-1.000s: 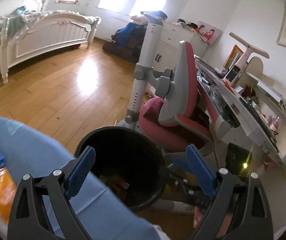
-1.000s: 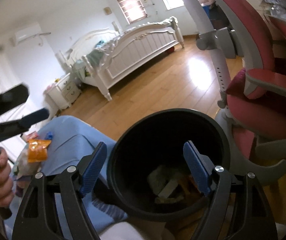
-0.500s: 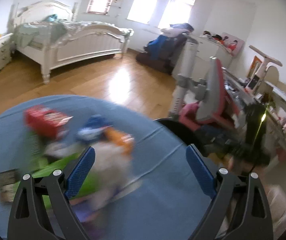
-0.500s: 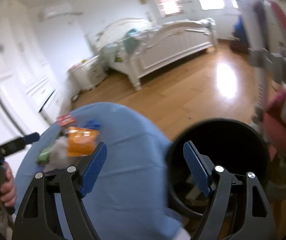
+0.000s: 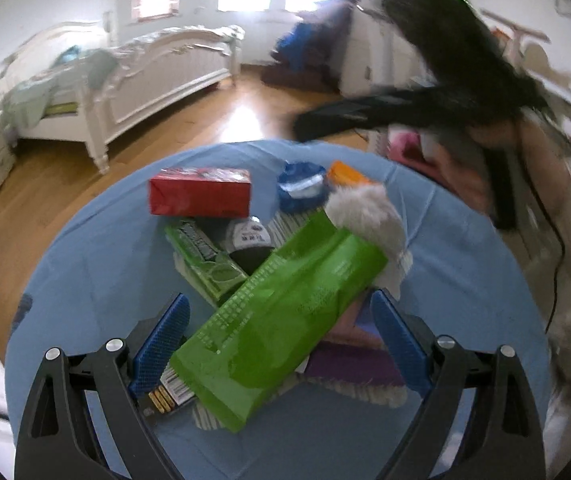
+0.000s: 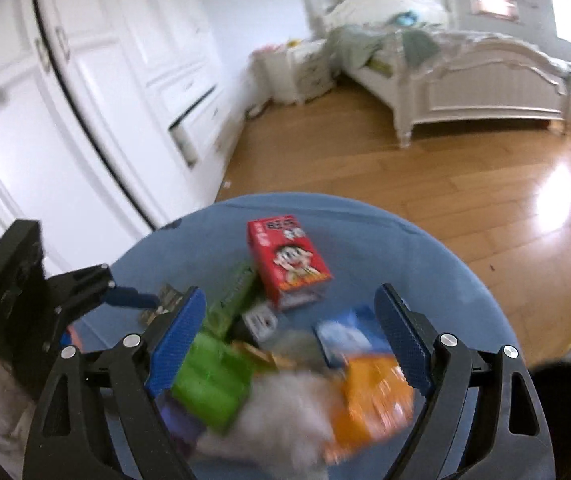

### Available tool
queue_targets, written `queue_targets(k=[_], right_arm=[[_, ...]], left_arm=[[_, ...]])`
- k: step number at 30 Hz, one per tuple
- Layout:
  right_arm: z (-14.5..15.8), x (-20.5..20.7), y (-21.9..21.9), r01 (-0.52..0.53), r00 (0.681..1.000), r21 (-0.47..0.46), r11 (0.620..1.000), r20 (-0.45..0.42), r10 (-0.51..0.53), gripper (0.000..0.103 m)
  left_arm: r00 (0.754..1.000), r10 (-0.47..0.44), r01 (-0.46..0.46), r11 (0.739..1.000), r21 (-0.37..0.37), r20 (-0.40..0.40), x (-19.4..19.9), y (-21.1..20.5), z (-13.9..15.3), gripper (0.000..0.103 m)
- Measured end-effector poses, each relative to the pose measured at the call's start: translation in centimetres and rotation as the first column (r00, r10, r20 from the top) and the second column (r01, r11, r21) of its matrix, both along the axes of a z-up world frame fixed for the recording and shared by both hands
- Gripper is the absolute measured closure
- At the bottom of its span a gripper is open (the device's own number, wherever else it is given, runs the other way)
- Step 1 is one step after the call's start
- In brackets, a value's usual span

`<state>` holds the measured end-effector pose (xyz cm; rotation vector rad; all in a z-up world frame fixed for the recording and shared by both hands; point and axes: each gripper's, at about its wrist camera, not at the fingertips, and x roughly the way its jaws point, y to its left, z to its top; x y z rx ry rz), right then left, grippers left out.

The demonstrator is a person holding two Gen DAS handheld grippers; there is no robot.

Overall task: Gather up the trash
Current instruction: 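Grasp the green packet with the left gripper while the right grasps the red milk box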

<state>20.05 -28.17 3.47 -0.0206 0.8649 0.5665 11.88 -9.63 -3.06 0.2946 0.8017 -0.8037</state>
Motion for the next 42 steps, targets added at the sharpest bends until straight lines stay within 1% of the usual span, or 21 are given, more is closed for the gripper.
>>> queue_targets(k=[3, 7, 8, 9, 10, 11, 12, 14, 15, 17, 19, 20, 21, 23, 25, 28, 31, 34, 37, 41, 42], right_arm=[[-1.2, 3.4, 2.1, -0.037, 0.997, -0.032, 0.999, -0.076, 0.034, 0.018], [-3.9, 6.8, 4.6, -0.098, 0.976, -0.077, 0.992, -0.201, 0.081, 0.018], [-4.4, 7.1, 4.8, -0.111, 0.971, -0.077, 0.991, -0.219, 0.092, 0.023], [-4.8, 7.3, 5.2, -0.127, 0.966, -0.080, 0.989, -0.236, 0.105, 0.042], [-5.0, 7.2, 5.4, -0.131, 0.965, -0.090, 0.987, -0.238, 0.107, 0.046], [-4.8, 7.0, 5.4, -0.127, 0.969, -0.089, 0.988, -0.226, 0.104, 0.047], [-4.6, 6.7, 5.3, -0.123, 0.971, -0.080, 0.989, -0.215, 0.103, 0.047], [-4.1, 5.8, 4.6, -0.114, 0.975, -0.045, 0.992, -0.194, 0.104, 0.048], [-3.5, 5.1, 4.1, -0.106, 0.979, -0.018, 0.994, -0.177, 0.101, 0.048], [-2.3, 3.7, 3.3, -0.087, 0.986, 0.028, 0.996, -0.142, 0.090, 0.048], [-0.5, 1.4, 1.6, -0.064, 0.993, 0.111, 0.992, -0.095, 0.075, 0.048], [0.0, 0.4, 1.0, -0.056, 0.995, 0.141, 0.989, -0.079, 0.067, 0.048], [0.9, -0.8, -0.1, -0.043, 0.997, 0.179, 0.983, -0.057, 0.054, 0.048], [2.1, -3.4, -2.1, -0.018, 1.000, 0.247, 0.969, -0.015, 0.022, 0.048], [3.1, -6.1, -4.3, 0.017, 0.999, 0.310, 0.951, 0.024, -0.025, 0.048], [3.7, -9.7, -7.8, 0.091, 0.989, 0.367, 0.926, 0.079, -0.129, 0.048], [3.6, -12.2, -10.9, 0.159, 0.973, 0.426, 0.890, 0.083, -0.214, 0.048], [3.3, -14.3, -13.3, 0.217, 0.952, 0.438, 0.872, 0.103, -0.288, 0.048], [3.0, -16.2, -15.5, 0.271, 0.922, 0.446, 0.853, 0.134, -0.363, 0.048], [3.3, -19.0, -18.7, 0.340, 0.870, 0.452, 0.825, 0.182, -0.458, 0.048], [3.3, -19.6, -19.8, 0.362, 0.851, 0.449, 0.817, 0.199, -0.487, 0.048]], left_arm=[[0.999, -0.043, 0.043, 0.999, 0.028, -0.013, 0.8, -0.3, -0.7, 0.012], [0.995, -0.080, 0.081, 0.997, 0.015, -0.064, 2.0, -0.4, -1.1, 0.013], [0.994, -0.087, 0.088, 0.996, 0.015, -0.071, 2.2, -0.5, -1.2, 0.019], [0.992, -0.098, 0.100, 0.995, 0.018, -0.081, 2.3, -0.7, -1.3, 0.027], [0.991, -0.103, 0.106, 0.994, 0.024, -0.087, 2.5, -0.9, -1.3, 0.028], [0.991, -0.104, 0.107, 0.994, 0.030, -0.082, 2.4, -1.0, -1.4, 0.031], [0.991, -0.108, 0.111, 0.993, 0.031, -0.078, 2.2, -1.0, -1.4, 0.043], [0.989, -0.115, 0.116, 0.993, 0.005, -0.095, 2.2, -0.9, -1.3, 0.050], [0.990, -0.107, 0.107, 0.994, 0.004, -0.090, 2.2, -0.9, -1.2, 0.067], [0.990, -0.101, 0.101, 0.995, -0.010, -0.098, 1.9, -0.8, -1.1, 0.071], [0.993, -0.084, 0.084, 0.996, -0.002, -0.081, 1.2, -0.7, -1.1, 0.073], [0.994, -0.074, 0.074, 0.997, -0.003, -0.075, 0.9, -0.7, -1.0, 0.077], [0.996, -0.055, 0.055, 0.999, -0.002, -0.067, 0.5, -0.5, -0.9, 0.086], [0.998, -0.007, 0.007, 1.000, -0.011, -0.060, 0.1, -0.1, -0.6, 0.092], [0.997, 0.043, -0.047, 0.997, -0.056, -0.059, -0.1, 0.6, 0.3, 0.092], [0.992, 0.121, -0.126, 0.984, -0.126, -0.046, -1.2, 1.4, 2.2, 0.092], [0.986, 0.165, -0.167, 0.968, -0.185, -0.028, -2.3, 1.5, 4.2, 0.092], [0.985, 0.174, -0.174, 0.957, -0.233, -0.021, -3.0, 0.6, 5.9, 0.092], [0.985, 0.169, -0.168, 0.951, -0.258, -0.020, -3.5, -1.3, 7.1, 0.092], [0.990, 0.139, -0.142, 0.951, -0.276, -0.028, -3.4, -5.3, 7.6, 0.092], [0.991, 0.127, -0.130, 0.950, -0.284, -0.029, -3.4, -6.6, 7.7, 0.092]])
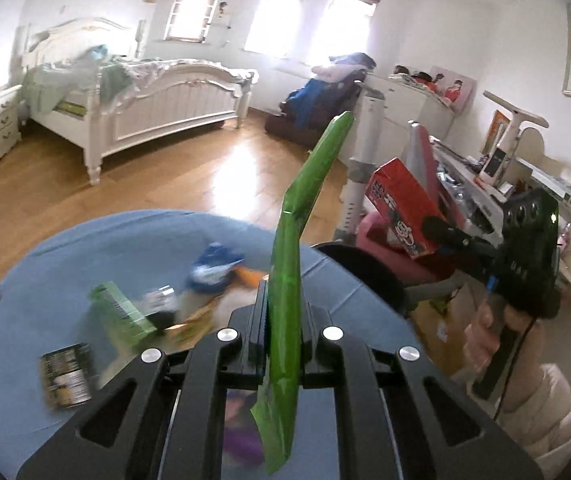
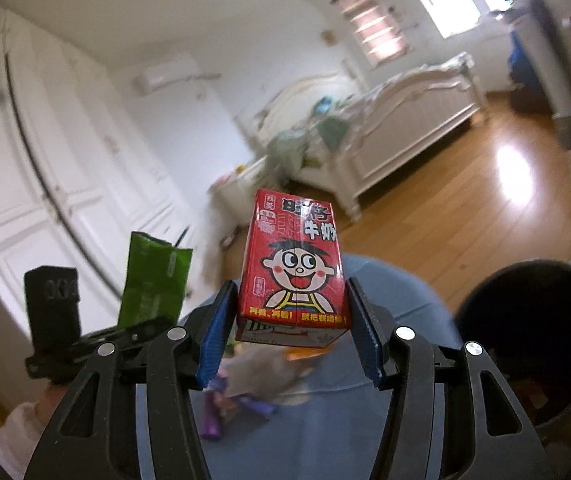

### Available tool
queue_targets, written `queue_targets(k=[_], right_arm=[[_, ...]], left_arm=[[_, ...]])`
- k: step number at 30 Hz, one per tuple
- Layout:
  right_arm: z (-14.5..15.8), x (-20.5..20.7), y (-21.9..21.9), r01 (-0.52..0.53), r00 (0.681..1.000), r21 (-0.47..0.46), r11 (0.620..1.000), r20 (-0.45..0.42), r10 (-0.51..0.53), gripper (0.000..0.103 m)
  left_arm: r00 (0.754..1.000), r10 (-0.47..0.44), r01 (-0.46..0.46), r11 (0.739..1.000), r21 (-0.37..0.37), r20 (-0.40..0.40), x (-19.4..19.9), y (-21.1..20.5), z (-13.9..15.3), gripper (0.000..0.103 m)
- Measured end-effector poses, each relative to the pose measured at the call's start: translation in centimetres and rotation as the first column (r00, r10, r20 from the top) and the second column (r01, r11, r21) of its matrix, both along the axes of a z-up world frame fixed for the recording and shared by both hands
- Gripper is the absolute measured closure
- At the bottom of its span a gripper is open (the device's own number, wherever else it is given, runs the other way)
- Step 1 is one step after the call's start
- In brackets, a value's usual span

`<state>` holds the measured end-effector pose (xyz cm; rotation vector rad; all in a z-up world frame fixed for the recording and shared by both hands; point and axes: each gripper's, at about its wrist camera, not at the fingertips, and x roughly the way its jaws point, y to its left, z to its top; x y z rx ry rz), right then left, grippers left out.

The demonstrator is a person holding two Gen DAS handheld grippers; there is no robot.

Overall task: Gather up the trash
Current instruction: 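Grasp the green packet with the left gripper while the right grasps the red milk box, then carry the green packet and red milk box to the bin and release them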

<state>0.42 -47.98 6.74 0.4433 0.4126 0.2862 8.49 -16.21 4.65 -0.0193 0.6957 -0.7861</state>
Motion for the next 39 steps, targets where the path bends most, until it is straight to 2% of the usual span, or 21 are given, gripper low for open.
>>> queue_targets(k=[7, 11, 15, 25, 39], right_arm=[[-0.7, -3.4, -5.7, 0.190, 0.981, -0.065, 0.980, 0.041, -0.188, 0.048], [-2.5, -3.8, -8.7, 0.263, 0.965, -0.078, 0.962, 0.021, -0.262, 0.048], [-4.4, -3.6, -10.6, 0.311, 0.950, -0.066, 0.948, 0.000, -0.311, 0.048], [-8.0, -3.6, -14.0, 0.391, 0.918, -0.075, 0.917, -0.041, -0.395, 0.048], [-10.3, -3.0, -15.3, 0.407, 0.905, -0.061, 0.911, -0.105, -0.411, 0.048]], left_arm=[[0.994, -0.105, 0.103, 0.993, -0.061, -0.040, 0.0, -8.9, -0.6, 0.092], [0.981, -0.186, 0.182, 0.981, -0.068, -0.061, 0.0, -14.1, -1.2, 0.092], [0.970, -0.223, 0.215, 0.973, -0.083, -0.100, 0.8, -17.9, -2.4, 0.092], [0.949, -0.260, 0.254, 0.966, -0.058, -0.180, 2.4, -22.9, -5.8, 0.092], [0.935, -0.265, 0.267, 0.963, -0.022, -0.235, 3.8, -25.0, -7.8, 0.092]])
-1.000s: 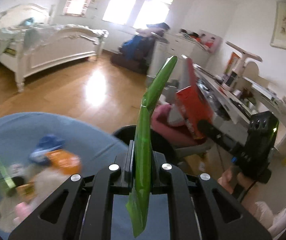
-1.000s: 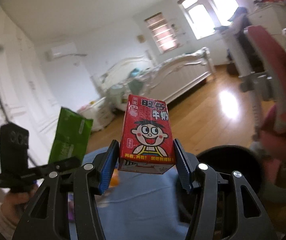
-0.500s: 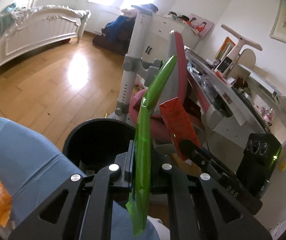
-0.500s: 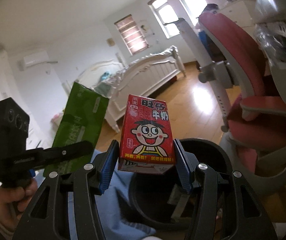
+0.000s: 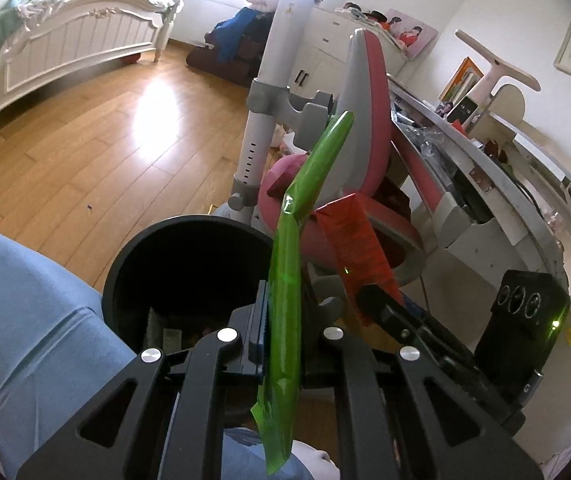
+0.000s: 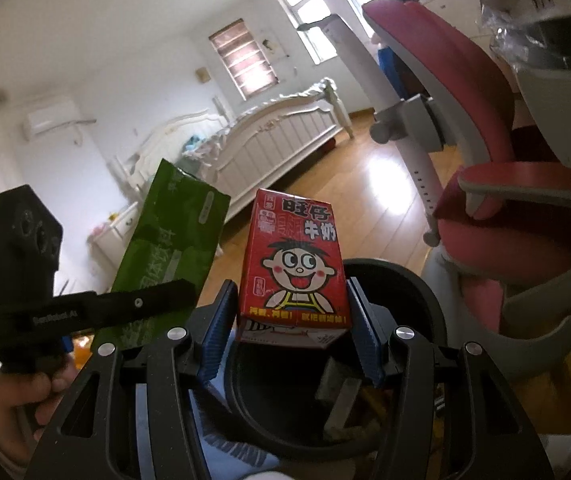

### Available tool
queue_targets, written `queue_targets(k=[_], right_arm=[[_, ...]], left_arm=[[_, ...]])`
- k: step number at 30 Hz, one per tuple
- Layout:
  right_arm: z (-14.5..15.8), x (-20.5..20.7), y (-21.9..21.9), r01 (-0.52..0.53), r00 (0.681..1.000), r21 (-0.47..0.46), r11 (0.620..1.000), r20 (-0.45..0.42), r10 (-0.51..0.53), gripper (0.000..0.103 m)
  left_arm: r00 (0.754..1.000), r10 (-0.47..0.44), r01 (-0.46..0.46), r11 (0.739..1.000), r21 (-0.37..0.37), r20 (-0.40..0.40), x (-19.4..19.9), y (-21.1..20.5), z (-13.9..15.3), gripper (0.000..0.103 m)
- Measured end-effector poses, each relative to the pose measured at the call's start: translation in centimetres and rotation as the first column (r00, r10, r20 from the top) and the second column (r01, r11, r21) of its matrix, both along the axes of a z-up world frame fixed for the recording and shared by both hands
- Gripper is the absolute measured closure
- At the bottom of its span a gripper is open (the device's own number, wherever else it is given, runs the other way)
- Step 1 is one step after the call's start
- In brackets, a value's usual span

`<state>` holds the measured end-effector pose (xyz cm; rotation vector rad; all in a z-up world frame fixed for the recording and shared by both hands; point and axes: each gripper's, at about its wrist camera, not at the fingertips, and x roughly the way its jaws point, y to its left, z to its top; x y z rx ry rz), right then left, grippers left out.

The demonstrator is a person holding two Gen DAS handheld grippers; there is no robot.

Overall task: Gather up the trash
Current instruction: 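Carry the green packet and red milk box to the bin and release them, then move both grippers back toward the blue table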

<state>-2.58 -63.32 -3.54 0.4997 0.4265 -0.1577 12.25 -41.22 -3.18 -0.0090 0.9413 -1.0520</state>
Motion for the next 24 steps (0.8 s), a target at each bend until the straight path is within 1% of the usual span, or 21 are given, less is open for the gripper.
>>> queue_targets(k=[2, 4, 5, 6, 7, 8, 9, 12, 16, 19, 20, 24], right_arm=[[-0.1, 0.2, 0.0, 0.000, 1.000, 0.006, 1.000, -0.008, 0.000, 0.048], [-0.5, 0.8, -0.2, 0.001, 0.999, 0.014, 1.000, -0.035, 0.000, 0.047], [-0.5, 1.0, -0.3, 0.003, 0.999, 0.015, 1.000, -0.043, -0.003, 0.041], [-0.5, 1.0, -0.4, 0.008, 0.999, 0.014, 1.000, -0.047, -0.007, 0.029], [-0.5, 0.9, -0.4, 0.016, 0.999, 0.008, 1.000, -0.040, -0.015, 0.024], [-0.4, 0.8, -0.5, 0.020, 0.999, 0.003, 1.000, -0.035, -0.020, 0.022], [-0.4, 0.8, -0.5, 0.022, 0.999, -0.005, 1.000, -0.038, -0.022, 0.022], [-0.6, 0.8, -0.4, 0.022, 0.998, -0.003, 1.000, -0.055, -0.022, 0.022], [-0.5, 0.8, 0.3, 0.005, 0.998, -0.002, 1.000, -0.062, -0.005, 0.022], [-0.2, 1.2, 1.7, -0.033, 0.997, -0.012, 0.999, -0.073, 0.032, 0.022], [0.0, 1.4, 2.3, -0.048, 0.996, -0.016, 0.999, -0.077, 0.046, 0.022], [0.7, 2.3, 4.8, -0.111, 0.990, -0.024, 0.993, -0.087, 0.109, 0.022]], left_arm=[[1.000, 0.003, -0.003, 1.000, 0.002, -0.002, 0.2, -0.2, 0.0, 0.091], [1.000, 0.015, -0.015, 1.000, 0.021, 0.015, 0.2, -0.7, 0.1, 0.088], [1.000, 0.018, -0.019, 0.999, 0.039, 0.023, 0.3, -1.0, 0.1, 0.075], [0.999, 0.027, -0.029, 0.998, 0.057, 0.033, 0.2, -1.1, 0.2, 0.044], [0.998, 0.045, -0.048, 0.997, 0.060, 0.043, 0.2, -0.9, 0.4, 0.027], [0.997, 0.058, -0.060, 0.997, 0.043, 0.052, 0.2, -0.6, 0.7, 0.014], [0.996, 0.064, -0.065, 0.998, 0.013, 0.066, 0.0, -0.1, 1.2, 0.014], [0.994, 0.075, -0.076, 0.997, 0.019, 0.079, -0.1, 0.7, 1.8, 0.014], [0.992, 0.102, -0.102, 0.995, 0.004, 0.078, -0.4, 2.9, 2.8, 0.014], [0.987, 0.138, -0.137, 0.990, -0.016, 0.086, -0.8, 5.4, 3.8, 0.014], [0.983, 0.161, -0.159, 0.987, -0.027, 0.086, -0.9, 6.9, 4.1, 0.014], [0.963, 0.256, -0.253, 0.967, -0.043, 0.083, -0.8, 12.0, 4.9, 0.014]])
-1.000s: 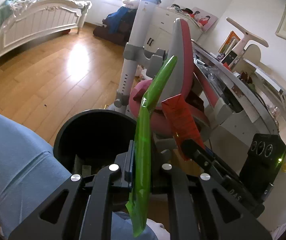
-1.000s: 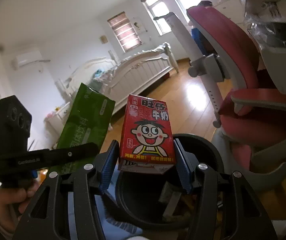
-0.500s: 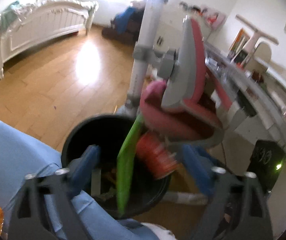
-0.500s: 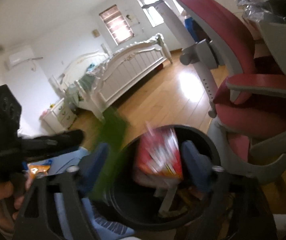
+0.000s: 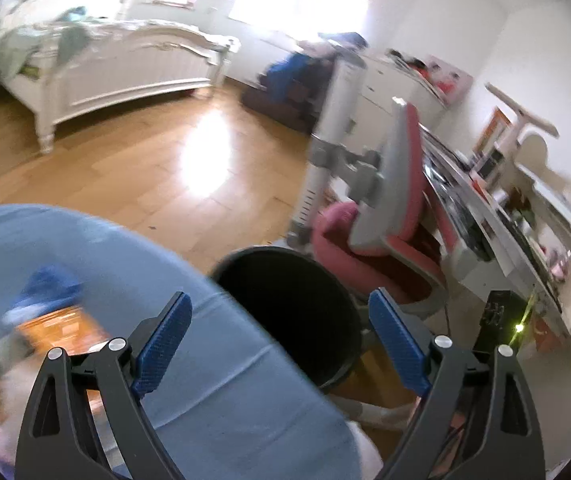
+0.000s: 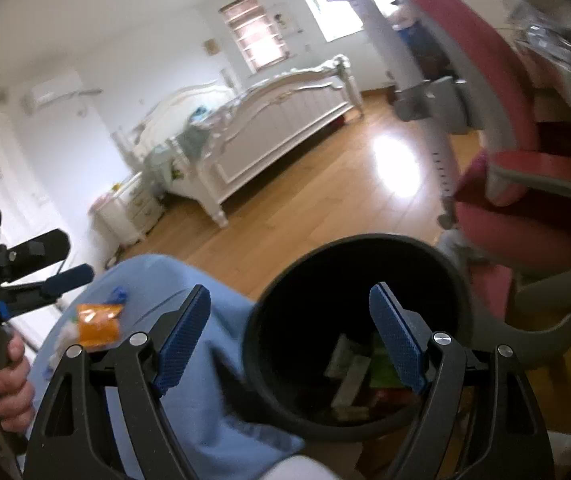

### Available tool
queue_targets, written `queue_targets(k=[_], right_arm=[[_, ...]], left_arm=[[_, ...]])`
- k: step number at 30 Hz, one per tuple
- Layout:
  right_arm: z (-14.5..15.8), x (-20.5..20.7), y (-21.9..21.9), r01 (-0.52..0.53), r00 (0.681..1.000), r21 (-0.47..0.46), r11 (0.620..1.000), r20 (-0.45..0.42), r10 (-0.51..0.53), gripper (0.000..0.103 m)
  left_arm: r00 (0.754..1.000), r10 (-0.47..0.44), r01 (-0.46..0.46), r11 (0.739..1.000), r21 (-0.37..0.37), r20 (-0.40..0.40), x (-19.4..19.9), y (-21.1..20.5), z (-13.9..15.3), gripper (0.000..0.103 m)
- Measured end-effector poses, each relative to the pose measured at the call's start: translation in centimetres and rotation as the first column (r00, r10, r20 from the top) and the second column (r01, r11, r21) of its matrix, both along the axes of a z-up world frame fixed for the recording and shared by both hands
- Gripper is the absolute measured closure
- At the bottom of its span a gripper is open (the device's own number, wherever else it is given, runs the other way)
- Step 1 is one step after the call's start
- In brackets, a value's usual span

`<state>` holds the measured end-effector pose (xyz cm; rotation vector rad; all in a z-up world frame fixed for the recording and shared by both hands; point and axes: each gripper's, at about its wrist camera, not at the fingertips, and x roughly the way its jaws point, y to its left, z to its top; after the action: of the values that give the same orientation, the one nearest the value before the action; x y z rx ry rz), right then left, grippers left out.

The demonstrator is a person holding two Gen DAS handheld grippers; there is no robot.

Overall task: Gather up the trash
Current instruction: 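Move both grippers back toward the blue table, then grasp the green gum box with the left gripper while the right grasps the blue bag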

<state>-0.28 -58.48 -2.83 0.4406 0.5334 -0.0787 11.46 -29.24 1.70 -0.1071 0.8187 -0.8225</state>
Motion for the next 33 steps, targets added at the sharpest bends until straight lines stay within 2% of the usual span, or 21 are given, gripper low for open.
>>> queue_targets(k=[4, 6, 10, 12, 16, 20, 23, 26, 31, 33], right_arm=[[1.0, 1.2, 3.5, -0.076, 0.997, -0.021, 0.997, -0.008, 0.076, 0.022], [1.5, 2.1, 5.5, -0.124, 0.992, -0.025, 0.992, -0.017, 0.124, 0.022], [2.7, 4.4, 9.8, -0.231, 0.973, -0.041, 0.972, -0.034, 0.230, 0.022], [3.5, 6.3, 12.5, -0.301, 0.953, -0.068, 0.951, -0.055, 0.298, 0.022], [4.6, 11.2, 17.4, -0.444, 0.893, -0.119, 0.888, -0.141, 0.427, 0.022], [4.8, 15.7, 20.9, -0.540, 0.835, -0.190, 0.820, -0.238, 0.496, 0.022], [4.0, 19.1, 23.9, -0.638, 0.757, -0.204, 0.742, -0.340, 0.558, 0.022], [2.9, 21.1, 26.1, -0.704, 0.692, -0.204, 0.680, -0.411, 0.593, 0.022], [0.8, 24.0, 28.2, -0.760, 0.602, -0.154, 0.631, -0.531, 0.596, 0.020], [0.4, 24.3, 28.7, -0.769, 0.585, -0.135, 0.625, -0.544, 0.602, 0.019]], left_arm=[[0.990, 0.138, -0.138, 0.990, -0.027, -0.003, 0.5, 6.8, 0.3, 0.014], [0.977, 0.211, -0.211, 0.977, -0.012, 0.008, 1.1, 10.3, 0.0, 0.015], [0.929, 0.370, -0.370, 0.928, 0.047, -0.012, 3.2, 16.5, -2.1, 0.029], [0.912, 0.407, -0.403, 0.911, 0.090, -0.037, 4.5, 18.4, -3.4, 0.040], [0.898, 0.432, -0.418, 0.896, 0.150, -0.082, 6.8, 20.1, -5.7, 0.049], [0.898, 0.425, -0.402, 0.897, 0.186, -0.110, 8.6, 20.3, -7.3, 0.058], [0.904, 0.419, -0.398, 0.898, 0.187, -0.086, 8.9, 21.0, -7.4, 0.061], [0.913, 0.405, -0.389, 0.902, 0.188, -0.056, 9.0, 21.4, -7.4, 0.065], [0.920, 0.392, -0.380, 0.906, 0.189, -0.028, 8.3, 20.8, -7.5, 0.066], [0.920, 0.391, -0.380, 0.904, 0.195, -0.020, 8.1, 20.7, -7.5, 0.064]])
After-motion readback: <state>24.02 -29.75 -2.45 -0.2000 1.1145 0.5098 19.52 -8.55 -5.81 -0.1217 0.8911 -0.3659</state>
